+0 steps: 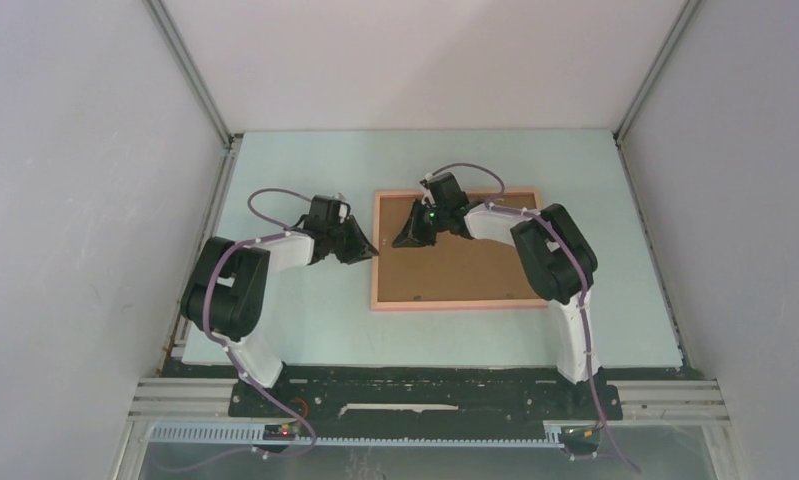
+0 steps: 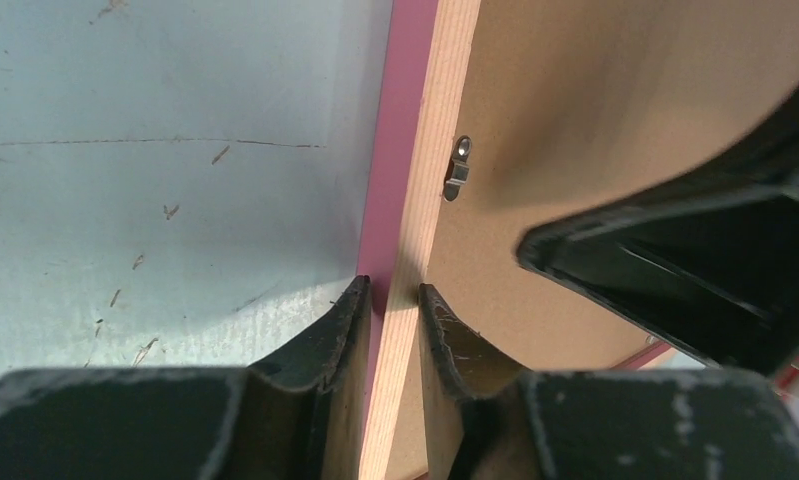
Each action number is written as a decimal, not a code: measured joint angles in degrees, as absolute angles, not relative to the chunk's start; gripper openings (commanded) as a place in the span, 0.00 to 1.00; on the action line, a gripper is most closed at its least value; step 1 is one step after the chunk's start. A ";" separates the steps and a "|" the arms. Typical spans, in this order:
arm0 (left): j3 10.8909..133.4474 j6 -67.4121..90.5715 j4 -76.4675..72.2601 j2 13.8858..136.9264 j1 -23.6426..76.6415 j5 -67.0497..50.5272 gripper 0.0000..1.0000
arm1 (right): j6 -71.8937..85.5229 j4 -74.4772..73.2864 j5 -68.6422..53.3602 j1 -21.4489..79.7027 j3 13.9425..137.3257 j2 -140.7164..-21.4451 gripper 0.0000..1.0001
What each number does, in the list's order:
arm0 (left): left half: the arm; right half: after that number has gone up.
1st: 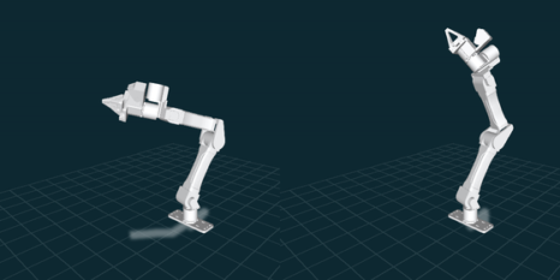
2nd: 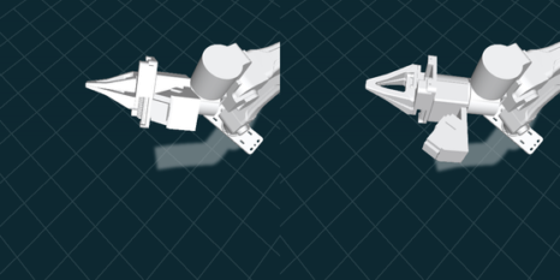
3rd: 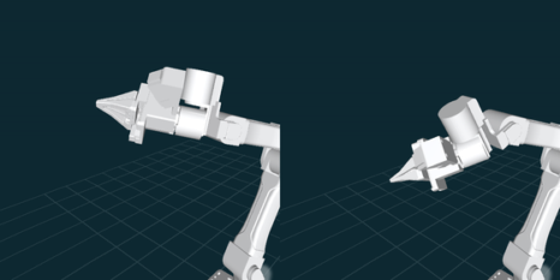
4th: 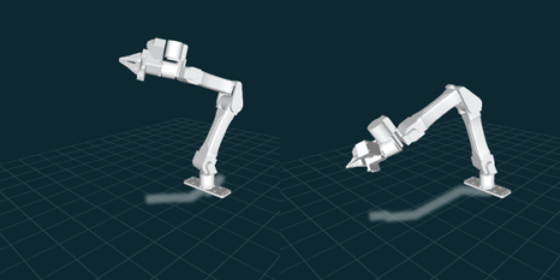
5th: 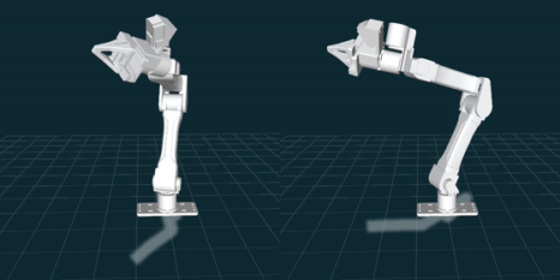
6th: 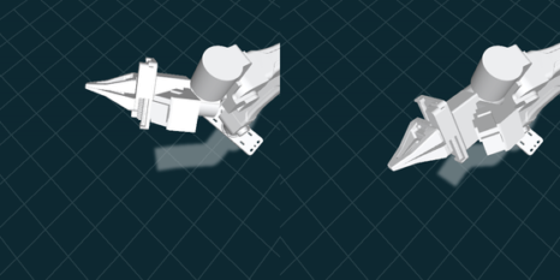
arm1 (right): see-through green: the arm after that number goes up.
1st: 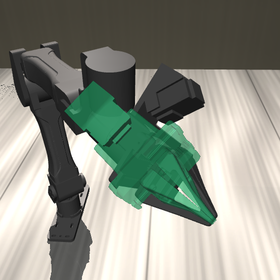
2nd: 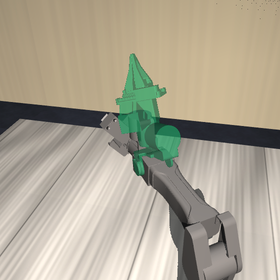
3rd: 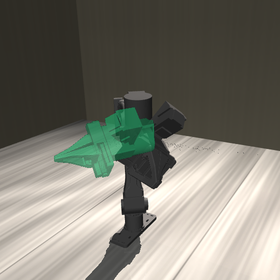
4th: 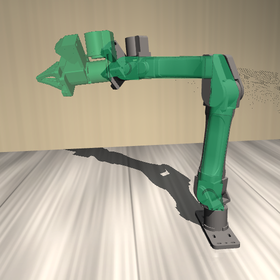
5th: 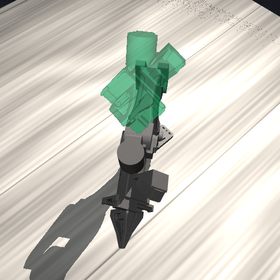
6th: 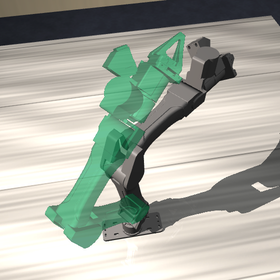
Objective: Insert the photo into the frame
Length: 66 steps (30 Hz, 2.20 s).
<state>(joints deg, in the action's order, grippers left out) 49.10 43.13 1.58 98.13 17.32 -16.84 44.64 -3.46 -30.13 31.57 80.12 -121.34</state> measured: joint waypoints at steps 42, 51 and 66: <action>46.52 42.61 -1.87 97.91 17.02 -17.65 0.33 | 50.83 0.75 -30.85 30.33 77.82 -116.42 0.46; 33.08 52.77 -15.22 91.46 25.21 -17.74 0.37 | 35.59 -11.92 -25.56 15.55 72.27 -99.48 0.60; 36.58 48.86 -3.29 78.67 35.94 -12.86 0.78 | 24.60 -25.69 -21.02 -1.13 60.71 -92.03 0.78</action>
